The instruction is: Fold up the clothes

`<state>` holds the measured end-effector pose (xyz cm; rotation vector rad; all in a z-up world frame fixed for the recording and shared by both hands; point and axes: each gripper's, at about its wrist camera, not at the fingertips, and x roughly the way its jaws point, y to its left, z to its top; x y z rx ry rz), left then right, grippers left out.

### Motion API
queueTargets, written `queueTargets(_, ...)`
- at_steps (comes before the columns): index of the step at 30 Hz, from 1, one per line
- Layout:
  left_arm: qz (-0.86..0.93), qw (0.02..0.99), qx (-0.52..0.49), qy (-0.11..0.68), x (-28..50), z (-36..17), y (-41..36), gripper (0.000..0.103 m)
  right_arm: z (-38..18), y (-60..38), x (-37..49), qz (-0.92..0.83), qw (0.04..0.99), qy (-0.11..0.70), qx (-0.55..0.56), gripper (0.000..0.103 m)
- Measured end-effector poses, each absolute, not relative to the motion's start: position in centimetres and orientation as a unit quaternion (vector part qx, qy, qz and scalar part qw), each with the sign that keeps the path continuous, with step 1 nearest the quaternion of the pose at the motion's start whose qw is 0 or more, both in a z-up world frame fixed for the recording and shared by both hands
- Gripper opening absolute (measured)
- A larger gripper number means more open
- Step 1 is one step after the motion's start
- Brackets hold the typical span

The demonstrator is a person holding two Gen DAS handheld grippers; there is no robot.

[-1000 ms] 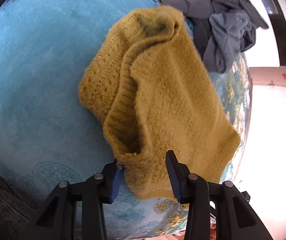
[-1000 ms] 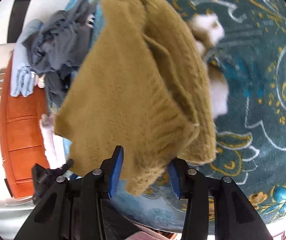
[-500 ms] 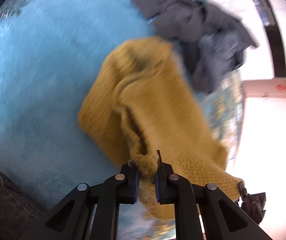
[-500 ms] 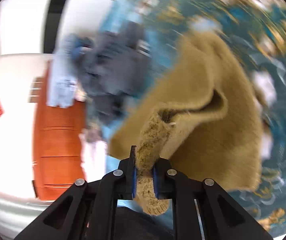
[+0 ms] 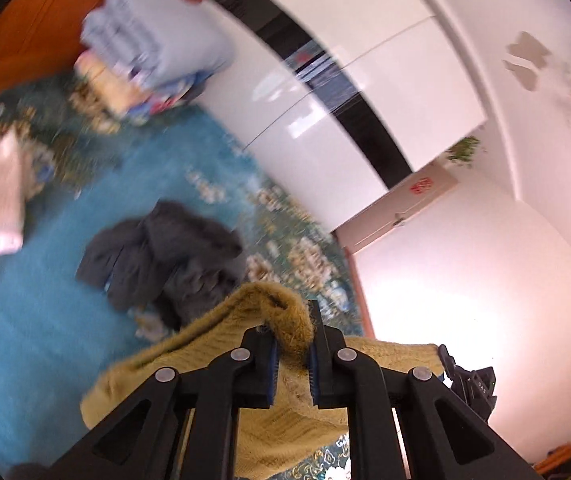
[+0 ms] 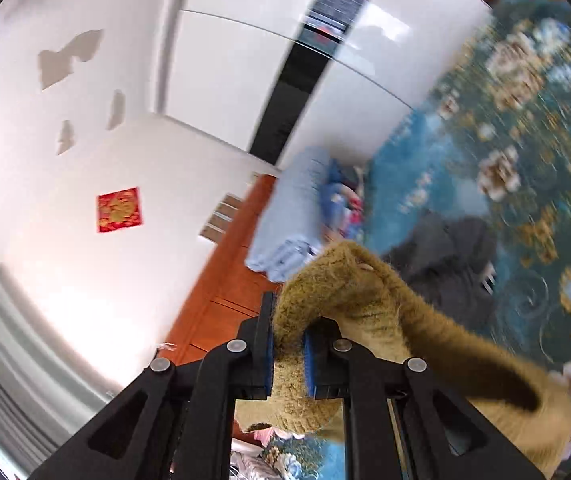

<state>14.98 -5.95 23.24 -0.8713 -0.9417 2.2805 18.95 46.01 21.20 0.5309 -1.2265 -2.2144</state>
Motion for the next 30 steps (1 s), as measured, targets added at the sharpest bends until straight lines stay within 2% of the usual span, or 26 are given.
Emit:
queueTargets(5,0.856,0.287,-0.271,-0.333,17.3,26.5,-6.9,0.012,25.8,45.7,22.9,-0.842,0.297,-0.421,0.159,0.012)
queueTargets(12,0.838,0.296,-0.284,-0.360,22.6,24.1,-7.3,0.012,25.3,45.4,28.1,-0.847,0.288,-0.406,0.187,0.012)
queueTargets(22,0.851,0.315,-0.271,-0.321,25.0,32.7,-7.0,0.012,31.1,45.9,31.2,-0.855,0.308,-0.373,0.186,0.012)
queueTargets(27,0.839,0.267,-0.347,-0.323,16.9,27.0,-5.6,0.012,29.0,46.6,25.5,-0.846,0.279,-0.380,0.249,0.012)
queueTargets(30,0.829,0.237,-0.392,-0.322,12.0,23.6,-4.7,0.012,24.0,46.6,19.9,-0.836,0.232,-0.382,0.318,0.012)
